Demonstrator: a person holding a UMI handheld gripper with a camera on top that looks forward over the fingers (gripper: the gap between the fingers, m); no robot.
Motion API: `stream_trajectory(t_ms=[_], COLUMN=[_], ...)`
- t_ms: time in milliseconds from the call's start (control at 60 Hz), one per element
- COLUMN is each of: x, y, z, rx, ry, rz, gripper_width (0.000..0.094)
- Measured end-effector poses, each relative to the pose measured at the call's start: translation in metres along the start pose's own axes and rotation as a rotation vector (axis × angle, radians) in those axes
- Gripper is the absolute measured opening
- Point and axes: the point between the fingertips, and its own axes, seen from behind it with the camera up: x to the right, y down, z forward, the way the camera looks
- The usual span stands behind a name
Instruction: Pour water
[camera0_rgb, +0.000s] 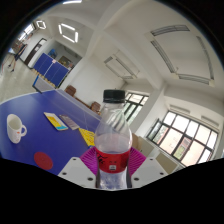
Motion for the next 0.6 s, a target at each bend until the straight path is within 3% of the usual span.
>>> stream_trajectory(t_ms=[83,200,333,450,600], x=[0.025,0.011,-0.071,-0.162,-0.232], y=[-0.055,-0.151,-0.214,-0.209,-0.184], z=[0.031,0.054,0.051,0.047,0.04], rx=[0.11,0.333,0.583,0.745,0.8], ry=[0.099,0.176,0.146,0.097,0.042], rz=[-0.248,-0.667,-1.092,-1.394,-1.606], gripper_width=[0.0348,0.0344,0.0345,0.0343,0.0344])
